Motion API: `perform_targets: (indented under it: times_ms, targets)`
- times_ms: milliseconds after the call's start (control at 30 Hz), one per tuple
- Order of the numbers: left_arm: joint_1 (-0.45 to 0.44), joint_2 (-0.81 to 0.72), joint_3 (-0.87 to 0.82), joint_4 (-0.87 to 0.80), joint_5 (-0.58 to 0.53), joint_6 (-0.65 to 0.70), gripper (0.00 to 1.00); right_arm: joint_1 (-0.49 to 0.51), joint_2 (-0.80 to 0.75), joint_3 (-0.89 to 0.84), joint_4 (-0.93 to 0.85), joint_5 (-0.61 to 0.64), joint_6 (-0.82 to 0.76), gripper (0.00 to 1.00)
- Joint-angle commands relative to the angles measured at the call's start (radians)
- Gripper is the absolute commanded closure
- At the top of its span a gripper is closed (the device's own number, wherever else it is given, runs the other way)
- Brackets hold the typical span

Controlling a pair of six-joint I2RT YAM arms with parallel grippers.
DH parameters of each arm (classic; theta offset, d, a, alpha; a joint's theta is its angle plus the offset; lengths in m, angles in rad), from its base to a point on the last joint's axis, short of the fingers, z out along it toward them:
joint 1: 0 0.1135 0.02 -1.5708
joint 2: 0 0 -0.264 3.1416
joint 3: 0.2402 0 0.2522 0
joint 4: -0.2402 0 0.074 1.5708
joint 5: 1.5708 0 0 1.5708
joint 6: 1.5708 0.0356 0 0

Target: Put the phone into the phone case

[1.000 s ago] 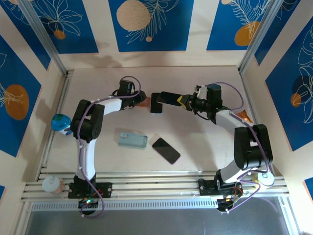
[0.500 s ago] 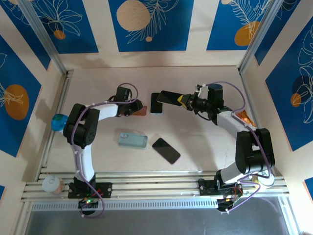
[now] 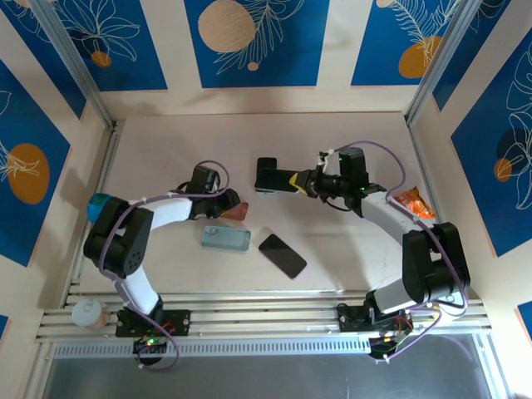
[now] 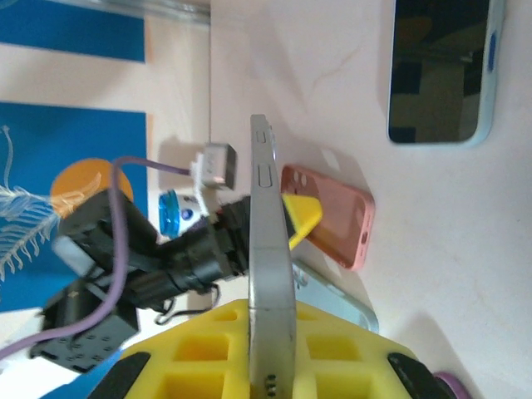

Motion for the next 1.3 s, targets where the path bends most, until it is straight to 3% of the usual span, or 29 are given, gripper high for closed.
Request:
perform_targets:
  times_ms: [0,433,800,1267]
  targets:
    - [0.033,-0.09,0.0,0.005,0.036,-0.033,0.53,0.067,0.04,0.049,-0.027,0.017,-0.038,1.0]
    - [0.211,-0.176,-0.18,0.107,0.031,-0.025,0.45,0.286,0.299,0.201,0.091,0.107,0.058,1.0]
    - [0.264,-0.14,-0.263,0.278,0.065,-0.027,0.39,0.32,0.46,0.288,0.182,0.092,0.13,1.0]
    - [0.264,-0.025,-0.193,0.317,0.077,-0.011,0.4,0.317,0.534,0.308,0.203,0.082,0.173,1.0]
